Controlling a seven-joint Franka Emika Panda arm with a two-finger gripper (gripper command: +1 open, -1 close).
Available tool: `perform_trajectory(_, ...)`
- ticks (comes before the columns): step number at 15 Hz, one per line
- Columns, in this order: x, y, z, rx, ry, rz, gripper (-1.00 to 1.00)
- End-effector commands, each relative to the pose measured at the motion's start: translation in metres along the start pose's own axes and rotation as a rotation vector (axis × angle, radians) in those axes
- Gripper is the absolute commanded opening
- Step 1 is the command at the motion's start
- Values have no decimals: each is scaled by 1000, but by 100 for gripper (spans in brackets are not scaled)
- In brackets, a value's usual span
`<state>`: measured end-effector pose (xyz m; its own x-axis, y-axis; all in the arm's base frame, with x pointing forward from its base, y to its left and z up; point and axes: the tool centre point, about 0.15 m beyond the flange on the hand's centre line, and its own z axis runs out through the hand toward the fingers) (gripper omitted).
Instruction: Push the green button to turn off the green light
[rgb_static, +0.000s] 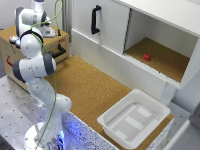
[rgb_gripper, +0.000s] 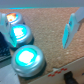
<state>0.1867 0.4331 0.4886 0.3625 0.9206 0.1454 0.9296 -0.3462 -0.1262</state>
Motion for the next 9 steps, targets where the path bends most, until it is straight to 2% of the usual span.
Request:
perform_trajectory(1,26,-36,-4,-46,-300,-111,-100)
perform_trajectory(4,16,-40,0,-58,-283,-103,-100)
perform_trajectory(7,12,-35,5,-127,-231,-44,-100)
perform_trajectory(9,9,-32,8,-139,-217,-30,-100)
